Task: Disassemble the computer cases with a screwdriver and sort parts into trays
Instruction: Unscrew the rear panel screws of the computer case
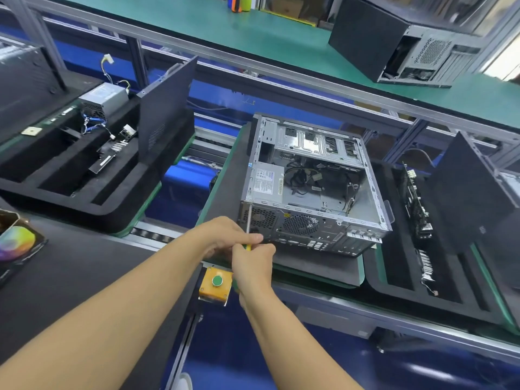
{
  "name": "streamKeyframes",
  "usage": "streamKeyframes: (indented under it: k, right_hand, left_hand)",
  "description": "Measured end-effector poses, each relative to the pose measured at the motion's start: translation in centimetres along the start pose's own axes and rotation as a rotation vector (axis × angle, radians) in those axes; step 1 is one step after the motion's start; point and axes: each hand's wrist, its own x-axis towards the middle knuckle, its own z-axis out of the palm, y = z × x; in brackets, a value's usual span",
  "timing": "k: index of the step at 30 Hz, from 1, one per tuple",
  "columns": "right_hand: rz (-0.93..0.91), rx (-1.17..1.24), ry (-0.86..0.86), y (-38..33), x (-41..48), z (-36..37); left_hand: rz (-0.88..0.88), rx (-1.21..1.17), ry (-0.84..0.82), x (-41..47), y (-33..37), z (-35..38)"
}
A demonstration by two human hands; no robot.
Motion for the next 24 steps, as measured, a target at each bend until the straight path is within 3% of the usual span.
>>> streamKeyframes:
  k: [3, 6, 8, 13, 16, 20, 24]
  right_hand:
    - [0.024, 0.082, -0.085, 0.1, -0.9, -0.6]
    - [0.264, 0.456, -0.293, -0.3, -1.8, -1.6]
    - [0.343, 0.567, -0.427, -0.3, -1.9, -2.2]
    - [0.241, 0.594, -0.382, 0.6, -1.4, -2.3]
    - [0.319, 0.753, -0.494, 1.0, -1.5, -2.8]
    - [0.266, 0.709, -0.543, 1.7, -1.0, -3.7]
    - [0.202, 0.445, -0.354, 1.7, -0.4, -3.4]
  left_hand:
    - [0.018, -0.148, -0.068, 0.2, -0.3, -0.9]
    - [0.06, -0.446, -0.189, 0.4, -1.4, -1.9]
    - [0.087, -0.547, -0.229, 0.3, -2.0, -2.2]
    - [0.193, -0.63, -0.332, -0.3, -2.1, -1.7]
    - [0.19, -0.657, -0.282, -0.6, -1.8, -1.0]
    - [0.201, -0.694, -0.249, -0.3, -2.6, -0.4]
    - [0.179, -0.443, -0.194, -0.3, -3.2, -0.6]
